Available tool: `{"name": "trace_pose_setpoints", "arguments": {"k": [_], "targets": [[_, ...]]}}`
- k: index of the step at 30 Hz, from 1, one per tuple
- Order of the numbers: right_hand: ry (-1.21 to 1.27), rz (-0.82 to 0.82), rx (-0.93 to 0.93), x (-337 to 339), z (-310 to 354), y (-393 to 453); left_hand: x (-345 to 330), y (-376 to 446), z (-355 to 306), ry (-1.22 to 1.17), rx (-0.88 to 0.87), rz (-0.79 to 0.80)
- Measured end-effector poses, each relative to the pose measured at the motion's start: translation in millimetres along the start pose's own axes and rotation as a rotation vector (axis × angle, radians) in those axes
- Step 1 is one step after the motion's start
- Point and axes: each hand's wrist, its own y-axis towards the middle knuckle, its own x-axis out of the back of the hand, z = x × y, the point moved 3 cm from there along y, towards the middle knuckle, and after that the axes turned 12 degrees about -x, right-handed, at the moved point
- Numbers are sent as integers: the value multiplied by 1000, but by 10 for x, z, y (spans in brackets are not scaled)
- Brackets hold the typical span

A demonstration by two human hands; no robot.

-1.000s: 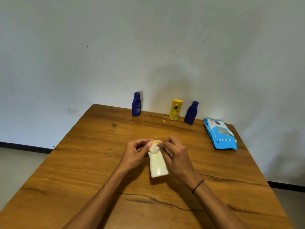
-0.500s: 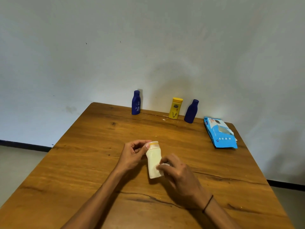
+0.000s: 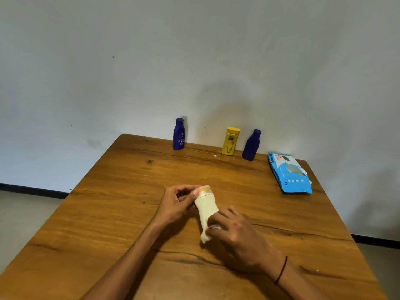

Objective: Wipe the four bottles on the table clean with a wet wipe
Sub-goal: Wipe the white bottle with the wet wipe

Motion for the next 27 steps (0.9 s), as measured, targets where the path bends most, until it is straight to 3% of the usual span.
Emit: {"name": "trace_pose_setpoints", "arguments": {"k": [6, 16, 23, 27], "targets": [[270, -126, -322, 0, -304, 206, -131, -29, 11, -70, 8, -21], [617, -267, -531, -194, -213, 257, -132, -166, -5, -109, 86, -213], [495, -212, -419, -127, -149, 230, -94, -183, 89, -152, 140, -271], [393, -176, -331, -103, -93, 219, -81, -223, 3, -144, 112, -167]]}}
